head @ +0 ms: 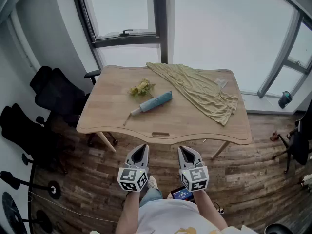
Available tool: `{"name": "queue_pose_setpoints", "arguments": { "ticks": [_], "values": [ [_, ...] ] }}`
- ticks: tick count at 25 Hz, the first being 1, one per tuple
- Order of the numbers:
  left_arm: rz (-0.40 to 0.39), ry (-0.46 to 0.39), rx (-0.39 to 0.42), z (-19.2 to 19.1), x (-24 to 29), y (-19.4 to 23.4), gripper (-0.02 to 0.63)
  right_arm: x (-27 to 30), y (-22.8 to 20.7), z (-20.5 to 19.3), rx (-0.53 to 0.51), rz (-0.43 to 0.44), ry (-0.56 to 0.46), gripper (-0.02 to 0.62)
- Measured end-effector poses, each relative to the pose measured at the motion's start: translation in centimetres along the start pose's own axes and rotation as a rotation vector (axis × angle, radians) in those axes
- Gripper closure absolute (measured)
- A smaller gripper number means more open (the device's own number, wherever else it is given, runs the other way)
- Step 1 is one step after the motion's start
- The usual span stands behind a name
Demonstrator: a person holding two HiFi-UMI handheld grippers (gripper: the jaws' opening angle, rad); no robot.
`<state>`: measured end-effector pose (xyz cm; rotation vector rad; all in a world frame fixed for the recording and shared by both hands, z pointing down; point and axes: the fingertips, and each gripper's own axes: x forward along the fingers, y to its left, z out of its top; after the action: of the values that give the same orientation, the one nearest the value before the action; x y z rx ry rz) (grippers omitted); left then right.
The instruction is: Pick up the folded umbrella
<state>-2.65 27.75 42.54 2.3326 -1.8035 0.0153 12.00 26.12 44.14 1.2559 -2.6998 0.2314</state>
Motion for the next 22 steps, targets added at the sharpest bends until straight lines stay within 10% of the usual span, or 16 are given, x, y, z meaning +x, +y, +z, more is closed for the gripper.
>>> {"name": "queue_pose_setpoints", "arguments": {
  "ticks": [22],
  "values": [
    [0.011, 0.030, -0.066, -0.7, 1.0, 0.4, 0.586, 0.8, -1.8, -0.2, 0.043, -0.006, -0.002, 0.584]
  ]
}}
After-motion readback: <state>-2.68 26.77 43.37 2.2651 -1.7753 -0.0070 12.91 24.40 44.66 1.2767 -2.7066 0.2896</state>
